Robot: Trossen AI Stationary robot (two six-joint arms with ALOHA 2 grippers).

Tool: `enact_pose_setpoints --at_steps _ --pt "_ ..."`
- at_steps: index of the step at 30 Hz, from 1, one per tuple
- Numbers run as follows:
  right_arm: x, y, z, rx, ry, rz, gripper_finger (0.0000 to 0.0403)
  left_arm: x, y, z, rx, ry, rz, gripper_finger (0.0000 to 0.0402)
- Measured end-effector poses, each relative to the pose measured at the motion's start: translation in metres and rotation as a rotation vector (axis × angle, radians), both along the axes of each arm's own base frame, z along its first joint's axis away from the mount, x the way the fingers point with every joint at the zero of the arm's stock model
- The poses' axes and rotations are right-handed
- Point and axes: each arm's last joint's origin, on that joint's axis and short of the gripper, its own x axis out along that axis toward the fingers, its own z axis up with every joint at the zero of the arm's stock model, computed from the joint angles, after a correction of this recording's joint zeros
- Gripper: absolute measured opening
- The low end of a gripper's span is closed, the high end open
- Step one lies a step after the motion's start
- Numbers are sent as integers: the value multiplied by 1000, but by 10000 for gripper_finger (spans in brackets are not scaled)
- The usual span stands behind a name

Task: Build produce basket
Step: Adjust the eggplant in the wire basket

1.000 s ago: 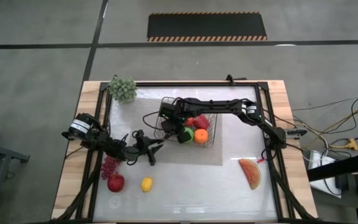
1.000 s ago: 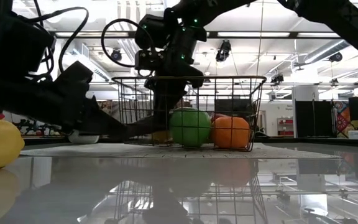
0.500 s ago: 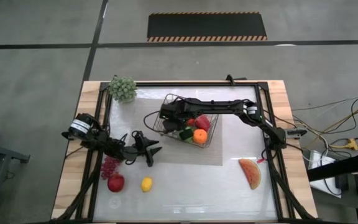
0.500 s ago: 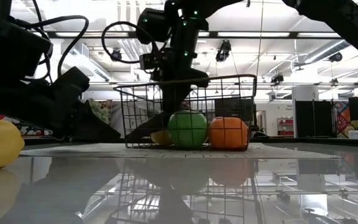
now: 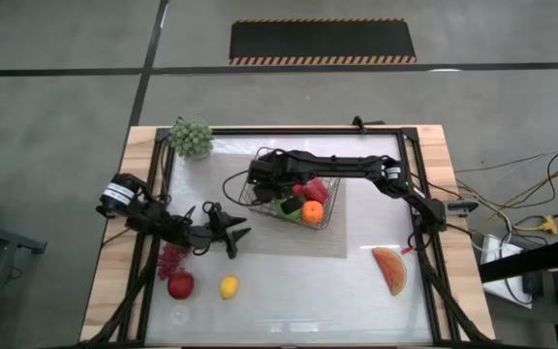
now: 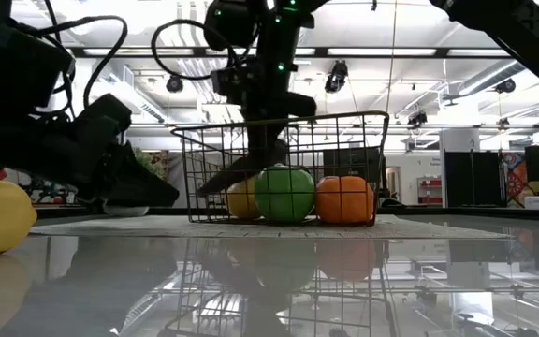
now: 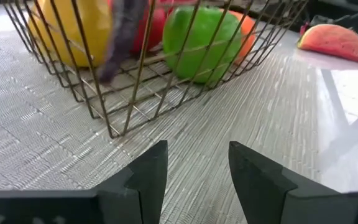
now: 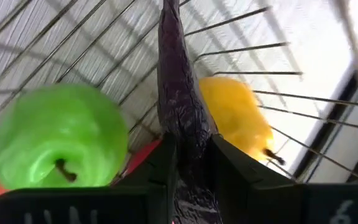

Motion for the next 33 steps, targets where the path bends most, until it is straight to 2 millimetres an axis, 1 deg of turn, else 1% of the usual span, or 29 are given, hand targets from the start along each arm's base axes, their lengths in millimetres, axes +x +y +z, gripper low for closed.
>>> enact_pose_setpoints --at_steps 5,8,11,15,19,21,24,26,28,33 --pt "4 1 3 41 -60 -51 75 -6 2 9 -1 -31 -24 153" --pt "4 2 3 47 -61 -49 81 -12 3 17 -35 -64 -77 153" --pt "2 2 4 -10 -32 -46 78 -14 2 28 -66 -116 -146 153" --pt "-3 1 14 -95 10 -49 74 -11 0 45 -32 -164 -203 153" --pt "-10 1 26 -90 39 -54 74 -8 -2 56 -11 -92 -222 153" --pt "-12 2 33 -78 17 -65 73 -8 -3 59 -62 -36 -246 153" --pt "-17 4 46 -69 -16 -71 73 -10 -7 68 -169 25 -360 153" --pt "-22 5 55 -62 -26 -79 73 -8 -10 83 -199 12 -427 153" --pt "-27 7 63 -56 -32 -89 73 -6 -13 101 -183 5 -473 153" --pt "-46 12 94 -38 -102 -143 73 -1 -15 150 -44 131 -515 150"
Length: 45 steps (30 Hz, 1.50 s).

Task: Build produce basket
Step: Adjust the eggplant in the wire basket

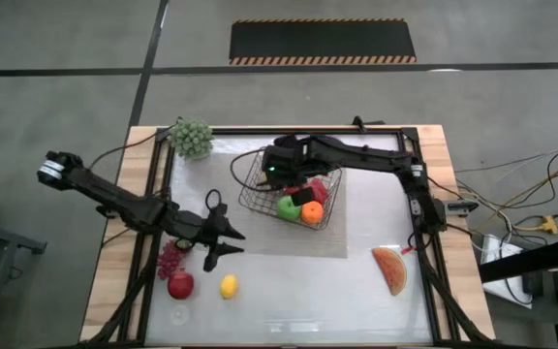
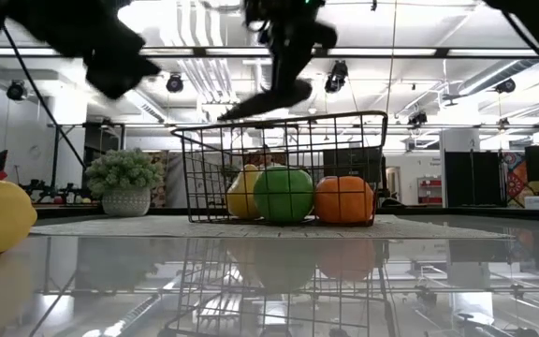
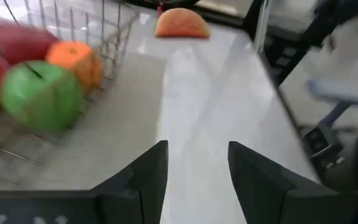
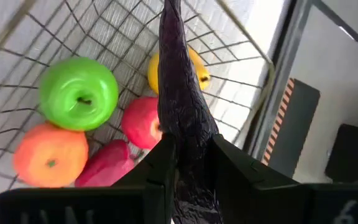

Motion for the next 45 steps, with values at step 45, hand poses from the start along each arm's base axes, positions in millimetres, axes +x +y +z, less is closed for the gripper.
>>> enact_pose_setpoints --at_steps 45 --pt "-88 42 92 341 -215 -109 72 53 57 13 410 328 -154 56"
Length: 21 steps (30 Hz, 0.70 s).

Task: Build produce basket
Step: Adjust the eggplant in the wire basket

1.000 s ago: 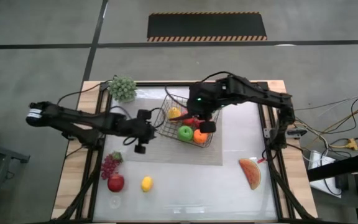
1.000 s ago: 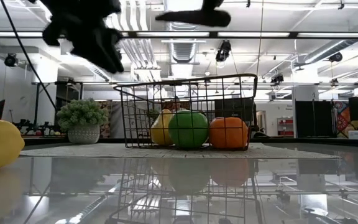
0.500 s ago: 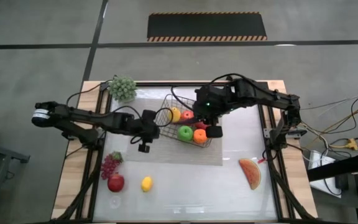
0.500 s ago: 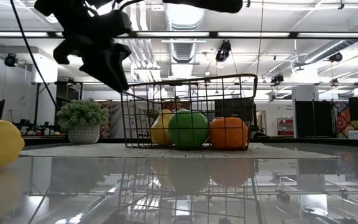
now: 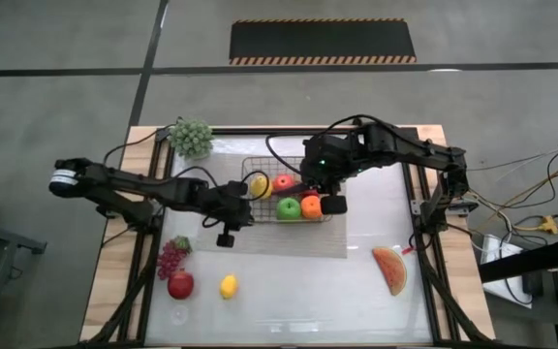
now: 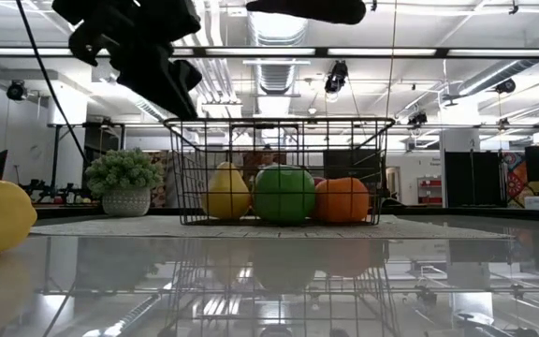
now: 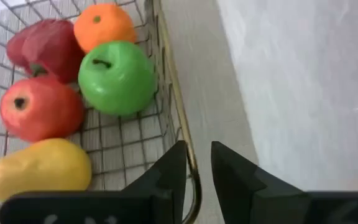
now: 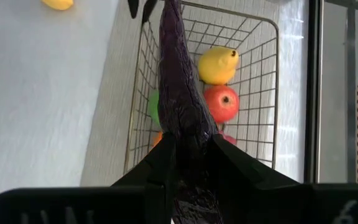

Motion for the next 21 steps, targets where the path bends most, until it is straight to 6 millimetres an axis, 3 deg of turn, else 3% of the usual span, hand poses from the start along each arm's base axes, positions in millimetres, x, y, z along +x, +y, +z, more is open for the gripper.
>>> enact_pose_setpoints --at_steps 6,10,21 --pt "6 0 -6 10 -15 -18 73 -5 1 6 15 -16 1 56" --pt "18 0 -25 38 -17 -68 72 -13 -1 19 10 -76 -7 56" --pt "53 -34 -130 70 233 -224 72 -38 -10 63 21 -366 26 56"
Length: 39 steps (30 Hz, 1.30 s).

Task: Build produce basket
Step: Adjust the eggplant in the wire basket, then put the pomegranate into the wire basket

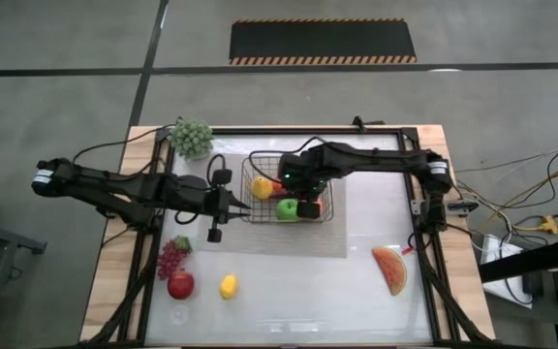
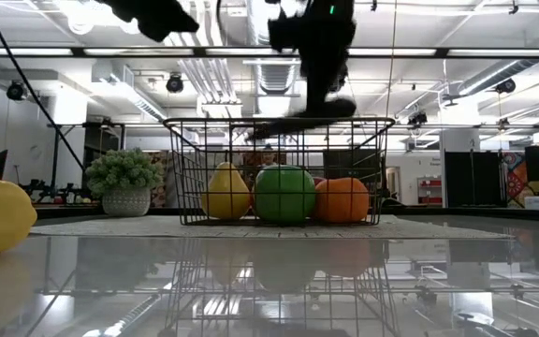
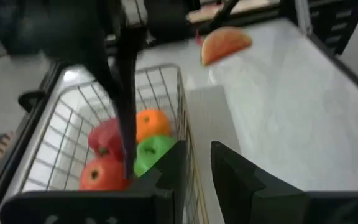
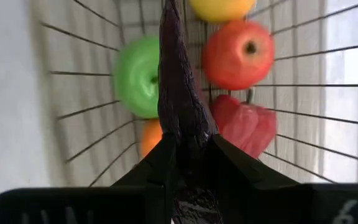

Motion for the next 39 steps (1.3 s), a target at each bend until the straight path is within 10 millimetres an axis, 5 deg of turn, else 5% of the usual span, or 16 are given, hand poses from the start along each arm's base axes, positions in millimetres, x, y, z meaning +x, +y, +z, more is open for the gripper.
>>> enact_pose_setpoints --at_steps 4,8,19,32,39 --pt "8 -13 -32 2 92 7 72 0 -4 2 -1 -24 -17 56" --pt "11 -19 -41 -2 118 9 73 1 -5 -1 0 -13 -22 56" --pt "15 -21 -37 -6 50 -31 104 2 -4 -20 11 -10 0 56" --pt "12 -23 -37 -1 74 -47 141 4 -4 -21 4 -9 10 56" --pt "0 -21 -22 1 85 -49 138 4 -5 -21 -99 -10 56 56"
